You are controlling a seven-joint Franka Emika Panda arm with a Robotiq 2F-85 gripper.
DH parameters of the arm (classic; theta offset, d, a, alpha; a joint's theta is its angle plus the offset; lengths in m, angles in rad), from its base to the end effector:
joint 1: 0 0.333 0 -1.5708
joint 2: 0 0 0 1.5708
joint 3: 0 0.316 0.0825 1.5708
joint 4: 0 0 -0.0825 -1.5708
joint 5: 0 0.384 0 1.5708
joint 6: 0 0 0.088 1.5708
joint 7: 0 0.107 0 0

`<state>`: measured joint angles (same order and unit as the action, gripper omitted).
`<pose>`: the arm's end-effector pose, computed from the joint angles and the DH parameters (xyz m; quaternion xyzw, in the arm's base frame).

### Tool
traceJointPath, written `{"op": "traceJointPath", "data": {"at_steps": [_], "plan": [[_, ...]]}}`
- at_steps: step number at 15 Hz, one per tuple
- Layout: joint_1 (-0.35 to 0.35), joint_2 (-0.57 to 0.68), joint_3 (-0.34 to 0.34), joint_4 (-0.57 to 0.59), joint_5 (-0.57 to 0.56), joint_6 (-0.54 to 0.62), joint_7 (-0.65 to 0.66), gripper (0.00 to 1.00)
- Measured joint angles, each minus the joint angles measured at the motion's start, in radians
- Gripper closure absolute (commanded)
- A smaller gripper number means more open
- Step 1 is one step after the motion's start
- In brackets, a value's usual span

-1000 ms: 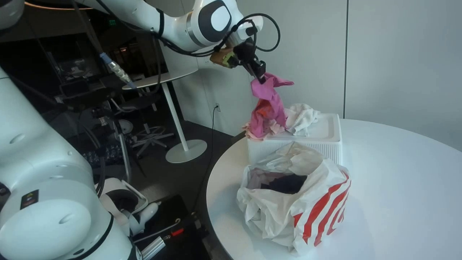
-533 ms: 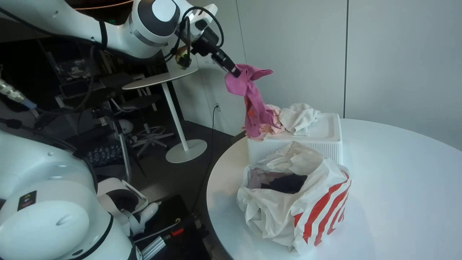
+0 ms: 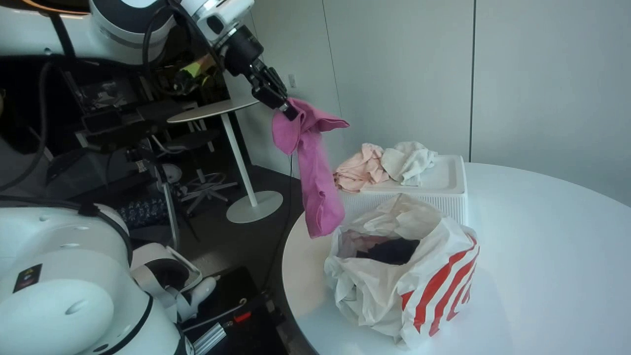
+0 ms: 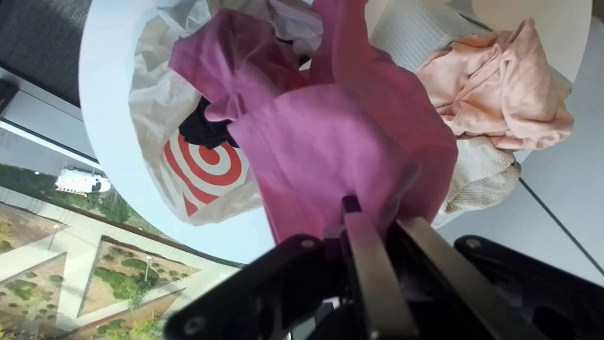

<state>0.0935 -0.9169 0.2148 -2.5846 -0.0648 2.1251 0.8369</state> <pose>0.3019 0.1083 0.5720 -0.9325 0.2636 -0.2466 0.0135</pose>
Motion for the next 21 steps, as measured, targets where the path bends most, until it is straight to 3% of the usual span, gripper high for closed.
{"op": "traceJointPath", "data": {"at_steps": [4, 9, 21], "plan": [[-0.111, -0.03, -0.01, -0.016, -0.01, -0.036, -0.014, 0.93], [-0.188, 0.035, -0.023, -0.066, -0.011, 0.075, -0.071, 0.93], [-0.198, 0.226, 0.012, -0.098, -0.012, 0.44, -0.194, 0.94]]}}
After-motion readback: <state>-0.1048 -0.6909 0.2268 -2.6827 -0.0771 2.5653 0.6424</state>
